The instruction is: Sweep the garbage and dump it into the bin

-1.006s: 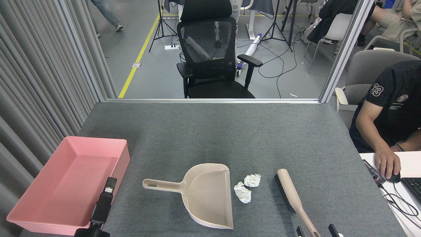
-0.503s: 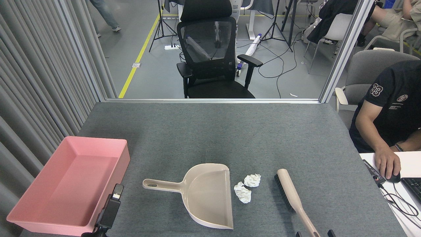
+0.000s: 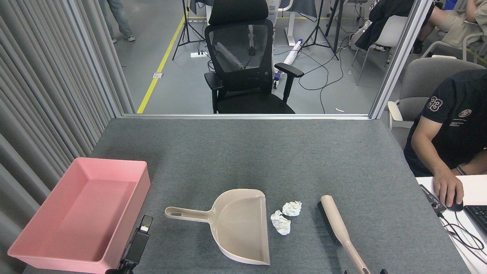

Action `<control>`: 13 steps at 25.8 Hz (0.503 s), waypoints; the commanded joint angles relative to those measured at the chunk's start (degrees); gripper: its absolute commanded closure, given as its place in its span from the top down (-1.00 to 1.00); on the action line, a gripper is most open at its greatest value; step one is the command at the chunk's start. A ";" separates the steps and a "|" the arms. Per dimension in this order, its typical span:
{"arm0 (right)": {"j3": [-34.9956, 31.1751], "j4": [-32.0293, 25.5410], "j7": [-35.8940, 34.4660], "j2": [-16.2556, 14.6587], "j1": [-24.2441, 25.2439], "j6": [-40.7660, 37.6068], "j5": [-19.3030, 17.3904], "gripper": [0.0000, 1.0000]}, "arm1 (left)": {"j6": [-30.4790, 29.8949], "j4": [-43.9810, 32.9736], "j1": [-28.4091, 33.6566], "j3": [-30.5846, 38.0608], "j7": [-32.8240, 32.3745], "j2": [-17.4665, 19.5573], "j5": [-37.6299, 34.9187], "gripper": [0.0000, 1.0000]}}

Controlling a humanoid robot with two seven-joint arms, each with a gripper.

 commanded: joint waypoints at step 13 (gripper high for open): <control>-0.01 1.61 0.28 -0.07 -2.00 0.05 -0.09 0.95 | 0.16 0.43 -1.07 -0.30 0.00 -0.27 -0.08 0.98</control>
